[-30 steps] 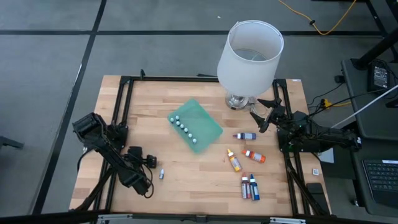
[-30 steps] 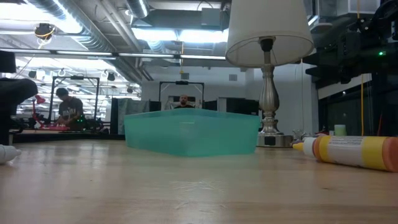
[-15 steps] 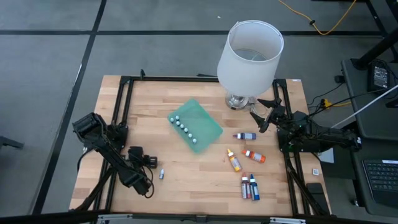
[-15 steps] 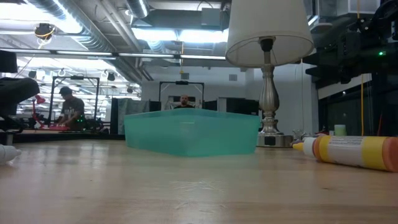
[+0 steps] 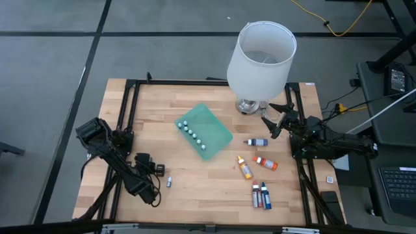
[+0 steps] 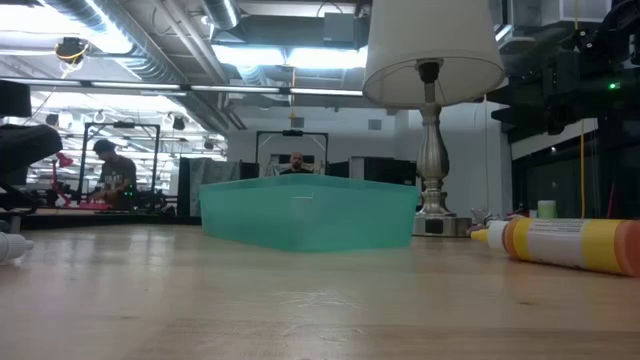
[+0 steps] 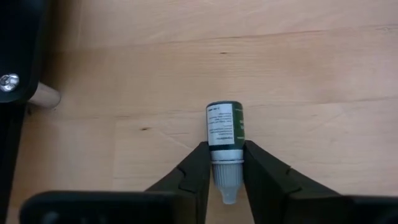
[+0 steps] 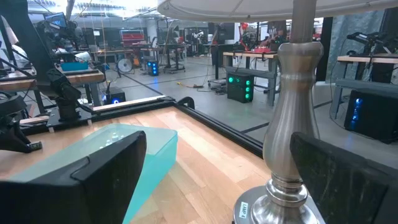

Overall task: Pick & Place food coloring
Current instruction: Put the small green food coloring bottle into the green bin

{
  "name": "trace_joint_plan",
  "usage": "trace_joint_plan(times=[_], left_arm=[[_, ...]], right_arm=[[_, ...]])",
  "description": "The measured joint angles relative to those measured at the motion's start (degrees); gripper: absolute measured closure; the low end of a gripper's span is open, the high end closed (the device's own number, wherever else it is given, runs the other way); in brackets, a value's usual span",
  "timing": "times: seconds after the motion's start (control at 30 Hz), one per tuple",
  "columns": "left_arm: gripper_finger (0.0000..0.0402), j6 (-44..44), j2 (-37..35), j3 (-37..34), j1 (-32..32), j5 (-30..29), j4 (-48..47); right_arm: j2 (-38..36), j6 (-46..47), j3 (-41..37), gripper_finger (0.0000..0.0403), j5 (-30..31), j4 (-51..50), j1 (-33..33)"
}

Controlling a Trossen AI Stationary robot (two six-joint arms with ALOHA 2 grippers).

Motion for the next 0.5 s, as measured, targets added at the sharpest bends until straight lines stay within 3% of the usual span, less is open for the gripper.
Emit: trace_joint_plan(times=[0.27,0.5], left_arm=[[0.0328,3.63,-2.09,1.16,0.29,0.14,-0.76],[0.0329,18.48,-9.33,1.13,5.18,1.56,-3.96]], right_arm=[[0.00,0.00,0.00,0.0006,0.02,0.00,-0.02],[0.00,0.00,0.00,0.0006,0.01,0.00,0.00]])
